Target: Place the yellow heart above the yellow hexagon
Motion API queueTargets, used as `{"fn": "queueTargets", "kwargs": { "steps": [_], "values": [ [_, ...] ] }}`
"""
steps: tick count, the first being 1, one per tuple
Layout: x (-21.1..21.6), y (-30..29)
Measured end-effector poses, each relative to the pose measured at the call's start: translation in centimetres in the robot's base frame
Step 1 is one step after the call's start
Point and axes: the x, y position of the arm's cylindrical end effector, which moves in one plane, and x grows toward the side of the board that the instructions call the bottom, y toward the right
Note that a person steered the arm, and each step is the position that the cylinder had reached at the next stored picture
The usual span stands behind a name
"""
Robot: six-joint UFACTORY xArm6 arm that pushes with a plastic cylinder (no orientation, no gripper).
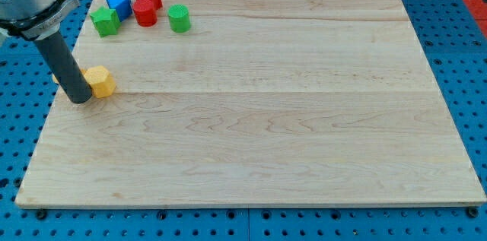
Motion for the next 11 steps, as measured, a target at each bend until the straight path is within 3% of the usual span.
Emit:
{"fn": "queueTargets", "kwargs": {
  "steps": [1, 2, 3, 4, 5, 7, 8, 9, 11],
  "values": [
    [0.0, 0.0],
    [3.8, -0.1],
    [5.8, -5.8],
    [4.0, -5.9],
    [-2.7, -4.1],
    [-8.3, -6.1],
    [-9.4, -0.5],
    [-5.5, 3.7],
    [-5.6, 3.7]
  ]
}}
